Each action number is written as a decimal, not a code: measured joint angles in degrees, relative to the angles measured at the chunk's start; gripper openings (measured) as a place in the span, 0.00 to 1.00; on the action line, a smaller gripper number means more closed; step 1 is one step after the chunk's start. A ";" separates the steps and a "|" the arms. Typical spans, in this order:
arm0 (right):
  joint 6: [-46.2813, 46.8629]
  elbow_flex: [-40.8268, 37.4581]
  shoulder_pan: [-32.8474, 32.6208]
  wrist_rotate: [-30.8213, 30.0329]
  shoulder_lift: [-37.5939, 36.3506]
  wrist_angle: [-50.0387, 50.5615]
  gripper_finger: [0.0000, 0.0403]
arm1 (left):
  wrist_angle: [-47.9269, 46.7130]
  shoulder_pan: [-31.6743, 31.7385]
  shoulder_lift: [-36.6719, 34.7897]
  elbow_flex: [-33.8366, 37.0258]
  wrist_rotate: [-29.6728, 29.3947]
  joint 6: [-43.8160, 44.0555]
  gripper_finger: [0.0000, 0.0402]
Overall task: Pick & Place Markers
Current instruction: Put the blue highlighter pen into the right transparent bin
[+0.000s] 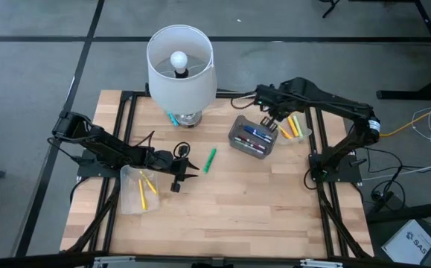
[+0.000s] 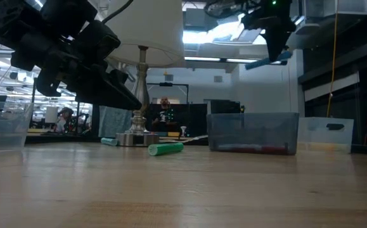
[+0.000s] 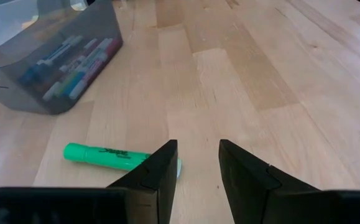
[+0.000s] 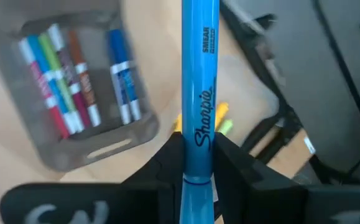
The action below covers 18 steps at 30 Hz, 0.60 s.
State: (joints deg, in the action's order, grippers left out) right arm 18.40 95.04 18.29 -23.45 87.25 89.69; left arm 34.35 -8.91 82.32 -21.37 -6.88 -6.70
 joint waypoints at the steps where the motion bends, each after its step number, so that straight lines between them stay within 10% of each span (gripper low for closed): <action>1: 1.59 0.00 0.15 -1.12 -0.58 0.12 0.16 | 0.02 0.00 0.00 0.00 -0.01 -0.03 0.29; 18: 17.81 -2.69 3.34 -7.00 -3.30 0.15 0.18 | 0.08 0.00 0.00 0.00 -0.08 -0.02 0.29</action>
State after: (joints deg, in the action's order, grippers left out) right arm 36.22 92.36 21.63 -30.45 83.94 89.83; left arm 34.44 -8.91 82.32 -21.37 -6.96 -6.72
